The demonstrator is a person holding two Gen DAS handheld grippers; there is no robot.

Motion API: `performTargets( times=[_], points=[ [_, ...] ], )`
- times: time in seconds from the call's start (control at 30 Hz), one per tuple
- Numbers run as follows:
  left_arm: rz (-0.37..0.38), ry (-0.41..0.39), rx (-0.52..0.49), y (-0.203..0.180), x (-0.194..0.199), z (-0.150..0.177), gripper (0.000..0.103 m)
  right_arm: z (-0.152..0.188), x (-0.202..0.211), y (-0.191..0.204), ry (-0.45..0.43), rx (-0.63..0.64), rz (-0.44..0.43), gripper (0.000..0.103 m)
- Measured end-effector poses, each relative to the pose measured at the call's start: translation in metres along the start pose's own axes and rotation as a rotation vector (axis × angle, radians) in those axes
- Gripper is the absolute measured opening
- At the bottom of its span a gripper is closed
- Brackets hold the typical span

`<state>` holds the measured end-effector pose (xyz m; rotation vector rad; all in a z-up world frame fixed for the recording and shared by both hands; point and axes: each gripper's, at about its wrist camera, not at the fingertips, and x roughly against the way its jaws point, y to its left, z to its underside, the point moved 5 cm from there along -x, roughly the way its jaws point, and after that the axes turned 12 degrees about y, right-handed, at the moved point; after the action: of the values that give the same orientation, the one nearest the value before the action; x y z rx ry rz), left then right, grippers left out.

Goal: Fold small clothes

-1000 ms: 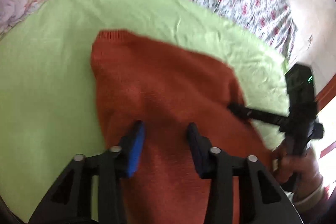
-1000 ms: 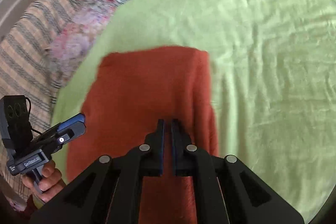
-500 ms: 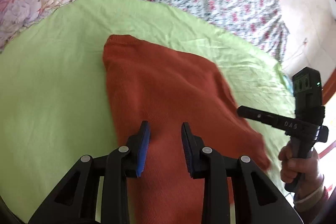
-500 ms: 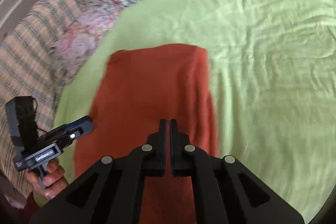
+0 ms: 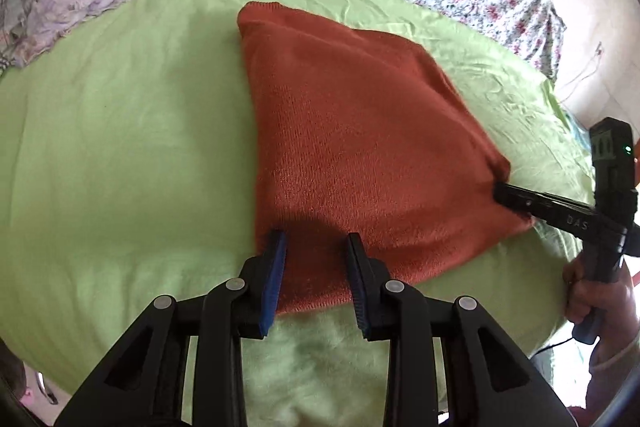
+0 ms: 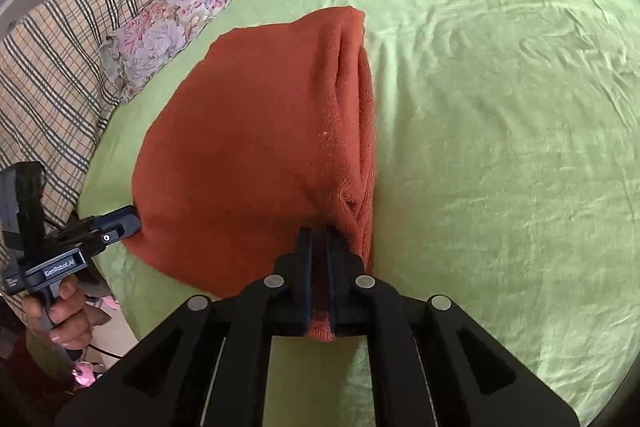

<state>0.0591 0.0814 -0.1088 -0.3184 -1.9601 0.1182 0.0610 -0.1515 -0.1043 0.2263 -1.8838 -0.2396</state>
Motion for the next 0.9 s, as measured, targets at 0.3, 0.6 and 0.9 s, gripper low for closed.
performTargets(
  times=[0.3, 0.6, 0.9],
  points=[
    [-0.066, -0.002, 0.032, 0.003, 0.002, 0.013, 0.060, 0.010, 0.005, 0.003, -0.034, -0.003, 0.012, 0.007],
    [-0.079, -0.004, 0.072, 0.012, 0.016, 0.034, 0.061, 0.019, 0.020, 0.007, -0.038, -0.003, 0.046, 0.008],
    [-0.102, 0.014, 0.065, 0.006, 0.027, 0.046, 0.065, 0.055, 0.054, 0.003, -0.078, -0.037, 0.080, 0.063]
  ],
)
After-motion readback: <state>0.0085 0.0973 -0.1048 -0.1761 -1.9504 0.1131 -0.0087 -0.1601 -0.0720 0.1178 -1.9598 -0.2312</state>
